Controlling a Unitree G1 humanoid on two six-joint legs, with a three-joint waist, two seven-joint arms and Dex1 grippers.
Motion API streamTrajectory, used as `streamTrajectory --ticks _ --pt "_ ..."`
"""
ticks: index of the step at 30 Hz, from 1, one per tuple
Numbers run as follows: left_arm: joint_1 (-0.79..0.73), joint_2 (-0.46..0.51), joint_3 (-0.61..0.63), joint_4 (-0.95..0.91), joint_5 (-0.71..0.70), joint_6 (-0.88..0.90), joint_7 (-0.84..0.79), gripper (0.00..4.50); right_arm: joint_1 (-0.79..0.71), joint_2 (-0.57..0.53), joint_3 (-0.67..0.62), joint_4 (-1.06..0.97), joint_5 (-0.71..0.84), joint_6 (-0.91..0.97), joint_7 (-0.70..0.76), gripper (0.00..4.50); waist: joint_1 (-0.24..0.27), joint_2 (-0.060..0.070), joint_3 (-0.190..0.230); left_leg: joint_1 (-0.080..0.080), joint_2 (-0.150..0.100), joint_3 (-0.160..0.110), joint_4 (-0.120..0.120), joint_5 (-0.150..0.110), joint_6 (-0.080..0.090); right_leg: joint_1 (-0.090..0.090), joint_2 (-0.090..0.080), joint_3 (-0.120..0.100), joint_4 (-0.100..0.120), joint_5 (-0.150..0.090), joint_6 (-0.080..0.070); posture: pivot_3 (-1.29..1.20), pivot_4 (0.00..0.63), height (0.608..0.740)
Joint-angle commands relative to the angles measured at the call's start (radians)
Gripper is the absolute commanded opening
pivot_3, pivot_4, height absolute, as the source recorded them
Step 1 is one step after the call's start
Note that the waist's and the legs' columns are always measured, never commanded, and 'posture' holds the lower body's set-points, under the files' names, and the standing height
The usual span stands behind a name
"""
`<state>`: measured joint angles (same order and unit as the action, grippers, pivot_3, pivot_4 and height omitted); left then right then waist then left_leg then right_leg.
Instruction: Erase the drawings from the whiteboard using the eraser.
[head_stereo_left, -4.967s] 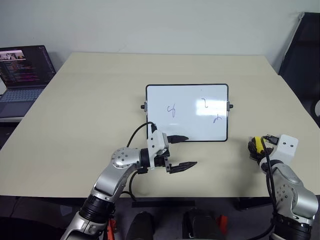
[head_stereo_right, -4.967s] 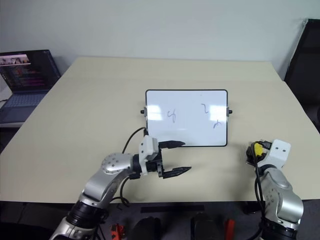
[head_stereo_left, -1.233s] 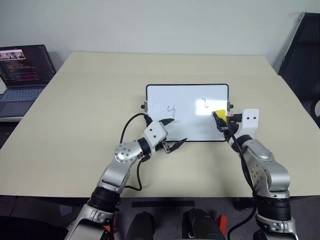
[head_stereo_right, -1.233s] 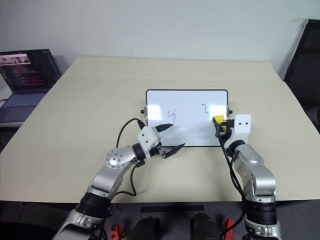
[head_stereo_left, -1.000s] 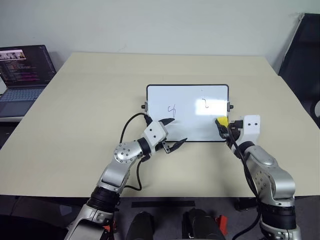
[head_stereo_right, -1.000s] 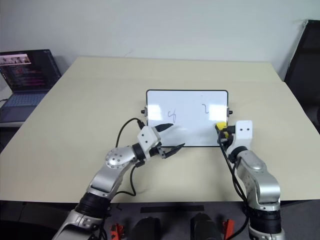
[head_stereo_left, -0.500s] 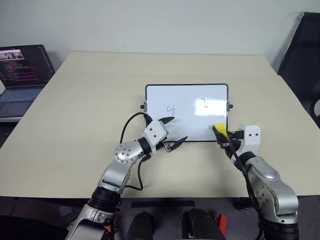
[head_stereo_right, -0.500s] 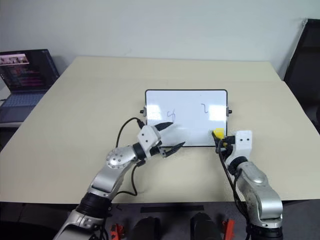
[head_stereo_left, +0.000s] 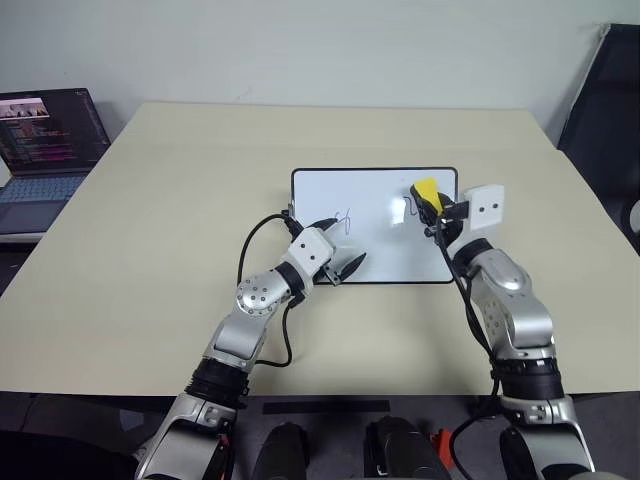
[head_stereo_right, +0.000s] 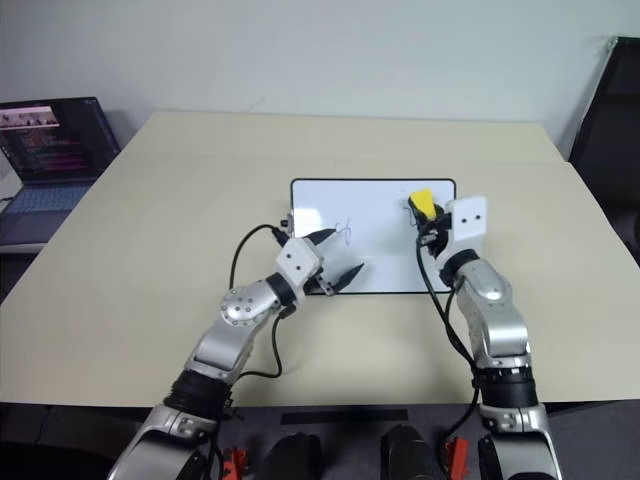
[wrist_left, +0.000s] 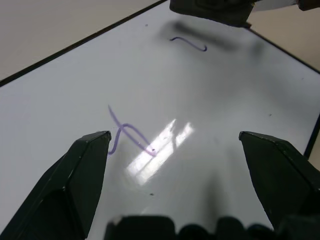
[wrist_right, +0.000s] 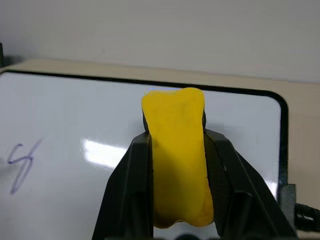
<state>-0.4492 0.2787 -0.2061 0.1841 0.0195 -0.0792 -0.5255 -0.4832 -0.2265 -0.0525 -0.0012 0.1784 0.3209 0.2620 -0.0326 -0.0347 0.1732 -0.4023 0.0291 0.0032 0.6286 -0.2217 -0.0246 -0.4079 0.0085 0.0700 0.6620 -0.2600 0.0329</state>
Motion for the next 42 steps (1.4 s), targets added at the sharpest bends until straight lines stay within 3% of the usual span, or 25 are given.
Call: streamTrajectory --ticks 1,9,24,34,42 --pt "-0.045 -0.016 0.014 0.004 -0.001 -0.034 0.008 4.50 -0.077 -0.028 0.014 0.103 -0.043 -0.055 0.016 1.05 0.001 0.000 0.000 0.000 0.000 0.000 0.000 0.000 0.000 0.000 0.000 0.000 0.000 0.000 0.000 0.00 0.150 0.740" --pt "-0.039 -0.026 0.007 -0.013 -0.001 -0.036 -0.002 4.50 -0.125 -0.014 0.024 0.226 -0.056 -0.143 0.044 1.05 -0.003 0.000 0.000 0.001 0.000 0.001 0.001 0.000 0.000 0.000 0.000 0.001 0.002 0.000 0.000 0.00 0.150 0.740" --pt "-0.032 0.022 0.047 -0.015 -0.011 -0.026 -0.012 4.50 0.096 -0.049 0.148 0.003 -0.048 0.112 0.177 1.05 -0.015 0.000 -0.001 0.004 0.001 0.000 0.002 0.000 0.000 0.003 0.000 0.001 0.003 0.001 0.000 0.00 0.150 0.740" --pt "-0.020 -0.001 0.033 -0.020 -0.006 -0.030 -0.012 4.50 0.087 -0.052 0.060 -0.074 -0.019 0.063 0.152 1.05 -0.015 0.000 -0.001 0.003 0.000 0.000 0.003 0.001 0.000 0.003 0.000 0.001 0.002 0.002 0.001 0.00 0.150 0.740" --pt "-0.016 -0.019 0.028 -0.020 -0.003 -0.039 -0.014 4.50 0.034 -0.039 -0.027 -0.037 -0.040 -0.128 0.077 1.05 -0.015 -0.001 0.000 0.001 0.000 0.000 0.001 0.001 0.000 0.001 0.000 0.001 0.001 0.002 0.001 0.00 0.150 0.740"
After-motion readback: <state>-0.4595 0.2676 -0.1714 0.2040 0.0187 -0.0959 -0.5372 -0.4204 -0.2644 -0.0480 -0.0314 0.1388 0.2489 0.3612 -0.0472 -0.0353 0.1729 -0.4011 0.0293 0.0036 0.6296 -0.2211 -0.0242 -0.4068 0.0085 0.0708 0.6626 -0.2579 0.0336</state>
